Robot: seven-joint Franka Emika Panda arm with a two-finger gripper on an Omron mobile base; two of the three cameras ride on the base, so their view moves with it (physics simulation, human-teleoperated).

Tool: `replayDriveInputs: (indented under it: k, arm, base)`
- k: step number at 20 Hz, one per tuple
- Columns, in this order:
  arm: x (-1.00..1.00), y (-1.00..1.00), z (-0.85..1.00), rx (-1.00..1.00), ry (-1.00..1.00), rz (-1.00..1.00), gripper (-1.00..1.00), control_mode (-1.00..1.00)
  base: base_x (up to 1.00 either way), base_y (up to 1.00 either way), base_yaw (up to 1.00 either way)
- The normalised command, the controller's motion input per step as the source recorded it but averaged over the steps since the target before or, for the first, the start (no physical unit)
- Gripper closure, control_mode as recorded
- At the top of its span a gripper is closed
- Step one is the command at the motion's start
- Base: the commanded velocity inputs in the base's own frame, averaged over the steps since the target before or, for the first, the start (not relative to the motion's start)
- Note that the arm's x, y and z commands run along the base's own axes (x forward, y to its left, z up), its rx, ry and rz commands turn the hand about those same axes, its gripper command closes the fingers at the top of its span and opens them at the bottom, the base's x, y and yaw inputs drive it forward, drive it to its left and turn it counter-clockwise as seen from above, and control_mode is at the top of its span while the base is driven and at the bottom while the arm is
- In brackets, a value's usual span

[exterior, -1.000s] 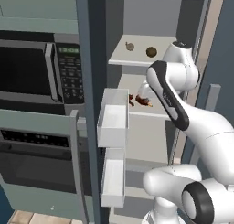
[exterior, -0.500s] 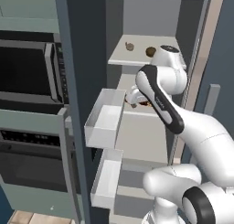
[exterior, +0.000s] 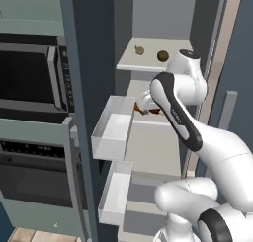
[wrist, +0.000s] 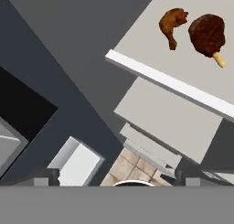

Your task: Take the kiwi and garlic from the highest rack and move them to the second highest rack where the steak and chicken drumstick are located, to maximize freezer space. Close the freezer door after rearranging.

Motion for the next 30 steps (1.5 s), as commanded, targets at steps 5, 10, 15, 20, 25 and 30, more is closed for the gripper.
replayDriveInputs:
  k: [5, 10, 15, 20, 25, 30]
  arm:
    - [-0.21, -0.37, 0.64, 0.01, -0.28, -0.35, -1.0, -1.0]
    - [0.0, -0.34, 0.81, 0.0, -0.16, -0.38, -1.0, -1.0]
    - [0.21, -0.16, 0.65, 0.0, -0.05, -0.38, -1.0, -1.0]
    - [0.52, -0.13, 0.48, 0.0, 0.0, -0.22, -1.0, -1.0]
    - [0.52, -0.12, 0.24, 0.0, 0.0, -0.07, -1.0, -1.0]
    - [0.56, -0.21, 0.0, 0.0, 0.0, 0.0, -1.0, -1.0]
  base:
    - [0.0, 0.0, 0.0]
    - [0.0, 0.0, 0.0]
    - [0.0, 0.0, 0.0]
    - [0.0, 0.0, 0.0]
    - [0.0, 0.0, 0.0]
    - [0.0, 0.0, 0.0]
